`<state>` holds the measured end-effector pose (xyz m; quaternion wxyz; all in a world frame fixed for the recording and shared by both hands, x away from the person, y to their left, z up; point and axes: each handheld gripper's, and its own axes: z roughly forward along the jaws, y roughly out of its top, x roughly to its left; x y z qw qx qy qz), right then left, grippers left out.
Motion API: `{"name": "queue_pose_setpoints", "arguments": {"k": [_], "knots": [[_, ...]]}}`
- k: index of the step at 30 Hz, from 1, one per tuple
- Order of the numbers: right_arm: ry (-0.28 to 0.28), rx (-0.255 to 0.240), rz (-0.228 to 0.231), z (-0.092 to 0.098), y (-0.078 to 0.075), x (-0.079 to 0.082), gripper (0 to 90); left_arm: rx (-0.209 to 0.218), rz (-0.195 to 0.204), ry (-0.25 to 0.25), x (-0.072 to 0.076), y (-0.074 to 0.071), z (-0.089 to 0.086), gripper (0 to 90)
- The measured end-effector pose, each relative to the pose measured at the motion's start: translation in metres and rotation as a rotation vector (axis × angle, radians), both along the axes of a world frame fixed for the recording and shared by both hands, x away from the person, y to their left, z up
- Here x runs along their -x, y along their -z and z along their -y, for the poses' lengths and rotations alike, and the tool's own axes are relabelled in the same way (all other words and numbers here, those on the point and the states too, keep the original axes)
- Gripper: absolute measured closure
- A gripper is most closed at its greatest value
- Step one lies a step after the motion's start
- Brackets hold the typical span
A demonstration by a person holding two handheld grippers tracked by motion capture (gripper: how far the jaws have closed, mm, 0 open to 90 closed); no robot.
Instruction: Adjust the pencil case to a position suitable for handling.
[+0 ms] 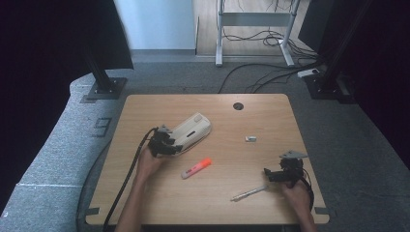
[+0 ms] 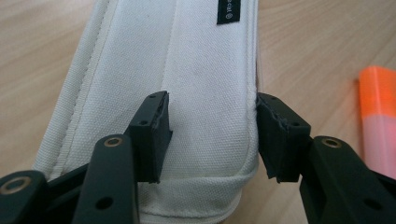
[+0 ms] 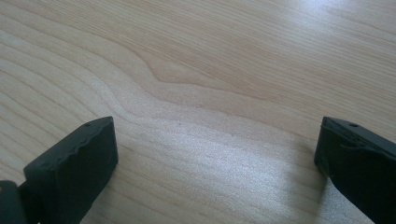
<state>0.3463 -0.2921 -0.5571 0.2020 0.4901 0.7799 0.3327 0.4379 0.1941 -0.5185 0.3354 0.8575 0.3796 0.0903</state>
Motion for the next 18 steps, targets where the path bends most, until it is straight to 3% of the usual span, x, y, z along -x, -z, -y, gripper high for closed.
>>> {"name": "queue_pose_setpoints", "arguments": {"k": [11, 18], "knots": [[0.0, 0.0, 0.0, 0.0, 0.0, 0.0, 0.0, -0.079, 0.048, -0.046, 0.04, -0.001, 0.004, 54.5], [0.0, 0.0, 0.0, 0.0, 0.0, 0.0, 0.0, -0.088, 0.059, -0.065, 0.05, -0.007, 0.003, 64.9]]}}
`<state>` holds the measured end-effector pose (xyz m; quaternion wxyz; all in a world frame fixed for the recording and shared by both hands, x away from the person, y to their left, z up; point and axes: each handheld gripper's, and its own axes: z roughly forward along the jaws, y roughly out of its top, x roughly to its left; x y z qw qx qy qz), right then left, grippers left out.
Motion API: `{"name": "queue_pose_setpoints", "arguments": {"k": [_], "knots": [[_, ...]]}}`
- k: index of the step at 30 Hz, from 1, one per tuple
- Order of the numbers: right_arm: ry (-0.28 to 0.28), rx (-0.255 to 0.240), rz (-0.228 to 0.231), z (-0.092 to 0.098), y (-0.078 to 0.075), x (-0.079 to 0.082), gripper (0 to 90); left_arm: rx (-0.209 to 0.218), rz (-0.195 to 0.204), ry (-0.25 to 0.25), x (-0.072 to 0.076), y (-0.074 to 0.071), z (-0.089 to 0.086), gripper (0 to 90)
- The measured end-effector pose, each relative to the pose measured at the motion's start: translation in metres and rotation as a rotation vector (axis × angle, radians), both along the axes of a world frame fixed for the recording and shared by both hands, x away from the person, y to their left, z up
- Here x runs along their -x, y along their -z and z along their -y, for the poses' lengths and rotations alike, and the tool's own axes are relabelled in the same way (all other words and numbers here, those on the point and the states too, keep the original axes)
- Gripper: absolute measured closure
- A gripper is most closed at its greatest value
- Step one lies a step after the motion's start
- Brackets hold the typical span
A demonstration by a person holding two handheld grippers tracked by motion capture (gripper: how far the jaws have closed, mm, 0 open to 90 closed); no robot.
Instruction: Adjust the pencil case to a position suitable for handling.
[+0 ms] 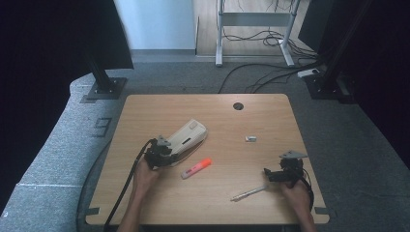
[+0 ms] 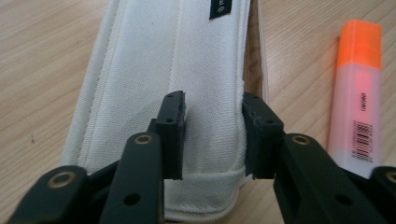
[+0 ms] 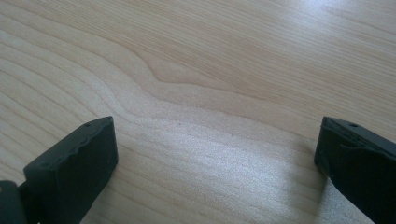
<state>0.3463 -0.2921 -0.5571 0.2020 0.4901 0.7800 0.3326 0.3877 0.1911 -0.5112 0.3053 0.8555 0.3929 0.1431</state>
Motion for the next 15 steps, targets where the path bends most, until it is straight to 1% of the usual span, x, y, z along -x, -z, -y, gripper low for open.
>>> {"name": "queue_pose_setpoints", "arguments": {"k": [1, 2, 5, 6, 8, 9, 10, 13, 15], "knots": [[0.0, 0.0, 0.0, 0.0, 0.0, 0.0, 0.0, 0.002, 0.002, -0.004, 0.002, -0.001, -0.001, 65.6], [0.0, 0.0, 0.0, 0.0, 0.0, 0.0, 0.0, 0.01, 0.019, -0.004, 0.004, -0.003, -0.003, 69.1], [0.0, 0.0, 0.0, 0.0, 0.0, 0.0, 0.0, 0.051, 0.03, -0.011, 0.007, -0.006, -0.008, 73.6], [0.0, 0.0, 0.0, 0.0, 0.0, 0.0, 0.0, 0.051, 0.03, -0.011, 0.007, -0.006, -0.008, 74.6], [0.0, 0.0, 0.0, 0.0, 0.0, 0.0, 0.0, 0.074, 0.027, -0.014, 0.007, -0.01, -0.012, 76.3], [0.0, 0.0, 0.0, 0.0, 0.0, 0.0, 0.0, 0.099, 0.024, -0.016, 0.008, -0.013, -0.015, 76.7], [0.0, 0.0, 0.0, 0.0, 0.0, 0.0, 0.0, 0.099, 0.024, -0.016, 0.008, -0.013, -0.015, 76.9], [0.0, 0.0, 0.0, 0.0, 0.0, 0.0, 0.0, 0.137, 0.011, -0.021, 0.009, -0.017, -0.02, 77.2], [0.0, 0.0, 0.0, 0.0, 0.0, 0.0, 0.0, 0.171, 0.006, -0.023, 0.009, -0.02, -0.024, 77.3]]}}
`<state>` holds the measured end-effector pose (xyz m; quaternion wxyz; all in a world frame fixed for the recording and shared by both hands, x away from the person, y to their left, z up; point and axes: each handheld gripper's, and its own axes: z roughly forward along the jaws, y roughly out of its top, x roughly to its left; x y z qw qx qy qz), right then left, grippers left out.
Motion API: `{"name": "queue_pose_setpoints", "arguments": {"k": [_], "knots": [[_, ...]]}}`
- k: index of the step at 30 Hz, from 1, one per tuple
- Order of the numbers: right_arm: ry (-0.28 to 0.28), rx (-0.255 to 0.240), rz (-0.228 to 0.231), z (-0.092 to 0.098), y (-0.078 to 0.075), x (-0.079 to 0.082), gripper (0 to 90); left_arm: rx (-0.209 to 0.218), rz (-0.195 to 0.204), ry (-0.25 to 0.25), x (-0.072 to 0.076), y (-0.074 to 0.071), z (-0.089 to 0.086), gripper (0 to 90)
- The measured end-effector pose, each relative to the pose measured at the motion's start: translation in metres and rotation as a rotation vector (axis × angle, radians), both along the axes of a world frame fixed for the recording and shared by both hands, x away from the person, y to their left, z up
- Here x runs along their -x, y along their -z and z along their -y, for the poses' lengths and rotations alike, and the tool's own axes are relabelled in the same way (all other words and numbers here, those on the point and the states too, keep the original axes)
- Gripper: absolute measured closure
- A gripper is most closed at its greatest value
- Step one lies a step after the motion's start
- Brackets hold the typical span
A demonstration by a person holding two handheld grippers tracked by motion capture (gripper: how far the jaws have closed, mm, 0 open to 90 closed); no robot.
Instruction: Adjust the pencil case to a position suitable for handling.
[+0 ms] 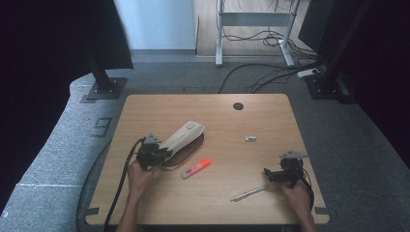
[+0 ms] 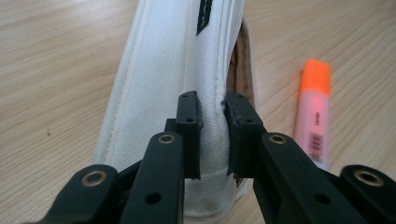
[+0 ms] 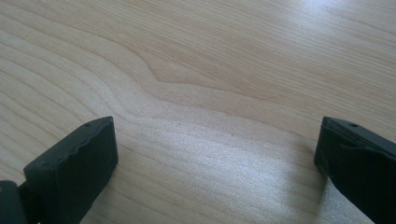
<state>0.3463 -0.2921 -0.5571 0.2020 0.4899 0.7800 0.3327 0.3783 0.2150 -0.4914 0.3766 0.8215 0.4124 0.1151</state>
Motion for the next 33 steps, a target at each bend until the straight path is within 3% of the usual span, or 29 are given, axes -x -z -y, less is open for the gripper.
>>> {"name": "queue_pose_setpoints", "arguments": {"k": [7, 12, 24, 33], "knots": [[0.0, 0.0, 0.0, 0.0, 0.0, 0.0, 0.0, 0.084, 0.0, 0.005, 0.002, -0.006, -0.011, 77.7], [0.0, 0.0, 0.0, 0.0, 0.0, 0.0, 0.0, 0.121, -0.006, 0.003, 0.003, -0.007, -0.016, 78.0], [0.0, 0.0, -0.001, 0.0, 0.0, 0.0, 0.0, 0.191, -0.015, -0.01, 0.002, -0.008, -0.026, 78.4], [0.0, 0.0, -0.001, 0.0, 0.0, 0.0, 0.0, 0.197, -0.013, -0.011, 0.002, -0.007, -0.028, 78.6]]}}
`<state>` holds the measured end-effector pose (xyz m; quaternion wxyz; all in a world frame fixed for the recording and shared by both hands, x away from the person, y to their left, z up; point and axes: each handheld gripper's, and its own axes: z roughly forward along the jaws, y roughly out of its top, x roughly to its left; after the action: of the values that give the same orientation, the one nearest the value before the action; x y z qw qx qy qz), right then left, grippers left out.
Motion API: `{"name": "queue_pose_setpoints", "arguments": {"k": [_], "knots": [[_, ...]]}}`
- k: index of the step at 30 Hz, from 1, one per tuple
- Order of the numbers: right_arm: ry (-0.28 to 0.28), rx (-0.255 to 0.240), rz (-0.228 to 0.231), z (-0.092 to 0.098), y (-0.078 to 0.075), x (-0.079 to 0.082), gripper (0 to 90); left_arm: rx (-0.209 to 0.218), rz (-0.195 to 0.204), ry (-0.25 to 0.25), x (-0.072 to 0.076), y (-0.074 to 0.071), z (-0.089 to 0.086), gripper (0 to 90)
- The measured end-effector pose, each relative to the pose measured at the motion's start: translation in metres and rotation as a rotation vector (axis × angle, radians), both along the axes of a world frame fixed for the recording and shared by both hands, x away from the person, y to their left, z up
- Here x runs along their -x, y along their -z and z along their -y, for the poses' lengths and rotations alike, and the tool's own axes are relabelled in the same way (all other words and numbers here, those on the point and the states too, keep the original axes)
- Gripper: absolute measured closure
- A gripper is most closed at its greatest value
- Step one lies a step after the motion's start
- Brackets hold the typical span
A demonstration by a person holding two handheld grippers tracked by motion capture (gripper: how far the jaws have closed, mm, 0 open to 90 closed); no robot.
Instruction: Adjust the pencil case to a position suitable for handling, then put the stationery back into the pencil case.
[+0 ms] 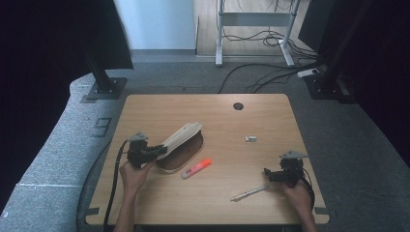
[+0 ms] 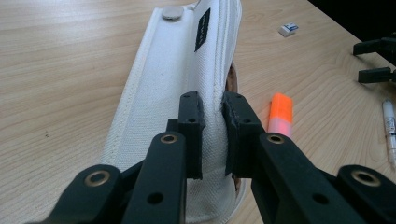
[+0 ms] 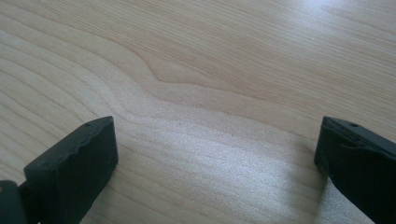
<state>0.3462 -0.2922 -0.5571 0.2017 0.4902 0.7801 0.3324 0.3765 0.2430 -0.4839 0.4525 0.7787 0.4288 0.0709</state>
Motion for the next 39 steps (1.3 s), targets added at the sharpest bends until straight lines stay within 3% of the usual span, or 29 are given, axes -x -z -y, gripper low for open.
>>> {"name": "queue_pose_setpoints", "arguments": {"k": [13, 22, 27, 33, 39], "knots": [[-0.009, 0.005, -0.015, 0.0, -0.002, -0.002, 0.2, -0.014, 0.009, 0.014, 0.0, -0.001, 0.002, 78.6], [-0.06, -0.02, -0.027, -0.003, -0.011, -0.008, 4.2, -0.021, 0.011, 0.026, 0.001, -0.002, 0.002, 78.4], [-0.105, -0.039, -0.01, -0.007, -0.022, -0.019, 9.2, -0.024, 0.012, 0.03, 0.001, -0.002, 0.002, 78.4], [-0.123, -0.022, -0.012, -0.014, -0.028, -0.031, 13.6, -0.025, 0.014, 0.03, 0.001, -0.002, 0.002, 78.4], [-0.145, -0.037, -0.006, -0.02, -0.032, -0.046, 20.4, -0.025, 0.014, 0.03, 0.001, -0.002, 0.002, 78.4]]}}
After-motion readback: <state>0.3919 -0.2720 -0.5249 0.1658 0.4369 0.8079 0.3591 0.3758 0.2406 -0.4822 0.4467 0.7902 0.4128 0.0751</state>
